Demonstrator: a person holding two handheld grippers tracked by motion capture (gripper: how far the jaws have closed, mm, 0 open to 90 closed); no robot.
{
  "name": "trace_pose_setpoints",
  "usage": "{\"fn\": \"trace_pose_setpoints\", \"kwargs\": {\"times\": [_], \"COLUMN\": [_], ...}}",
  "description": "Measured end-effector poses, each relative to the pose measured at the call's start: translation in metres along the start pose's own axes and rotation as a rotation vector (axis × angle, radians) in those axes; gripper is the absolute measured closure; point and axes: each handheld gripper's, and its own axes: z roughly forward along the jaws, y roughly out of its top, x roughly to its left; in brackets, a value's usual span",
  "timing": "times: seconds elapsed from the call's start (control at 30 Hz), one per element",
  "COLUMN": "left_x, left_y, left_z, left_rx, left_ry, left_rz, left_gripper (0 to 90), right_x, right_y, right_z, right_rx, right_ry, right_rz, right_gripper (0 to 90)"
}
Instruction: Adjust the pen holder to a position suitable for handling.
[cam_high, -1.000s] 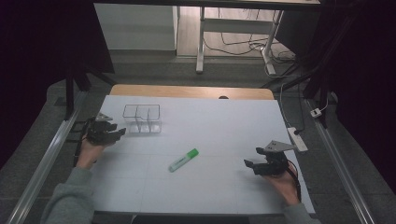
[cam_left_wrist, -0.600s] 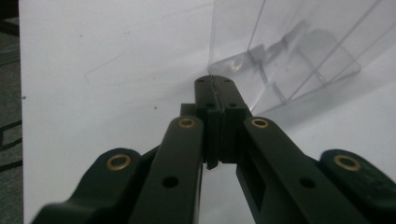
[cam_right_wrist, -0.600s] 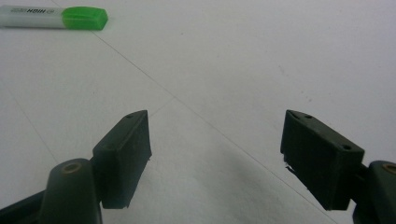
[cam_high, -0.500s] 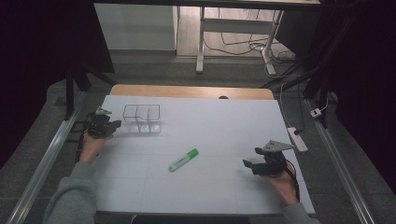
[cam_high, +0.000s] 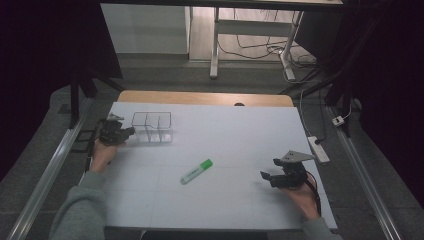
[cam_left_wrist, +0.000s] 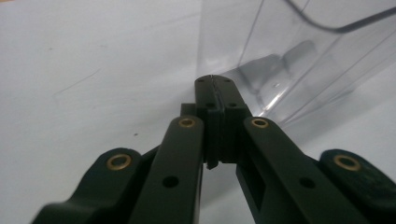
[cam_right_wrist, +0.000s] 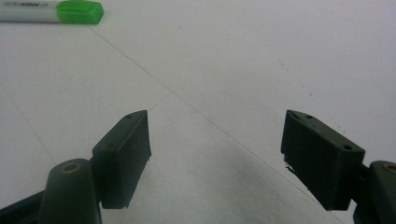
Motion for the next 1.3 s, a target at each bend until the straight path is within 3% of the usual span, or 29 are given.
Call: {"fn": "trace_pose_setpoints", "kwargs": {"times": [0.2, 1.0, 1.3], "left_x": [0.0, -0.023, -0.041], "left_y": [0.001, 0.014, 0.022], "left_z": [0.003, 0.023, 0.03], "left_rx": [-0.009, -0.012, -0.001], "left_ry": [-0.022, -0.064, -0.064], "left_rz": [-0.015, 0.021, 0.057], "left_gripper": [89.4, 89.3, 89.3], "right_x": [0.0, 0.001, 0.002], "right_y": [0.0, 0.001, 0.001], "right_z": [0.0, 0.003, 0.004], "right_rx": [0.0, 0.011, 0.013], "right_ry": [-0.001, 0.006, 0.013], "right_rz": [0.002, -0.003, -0.004], "right_gripper": [23.6, 23.6, 23.5]}}
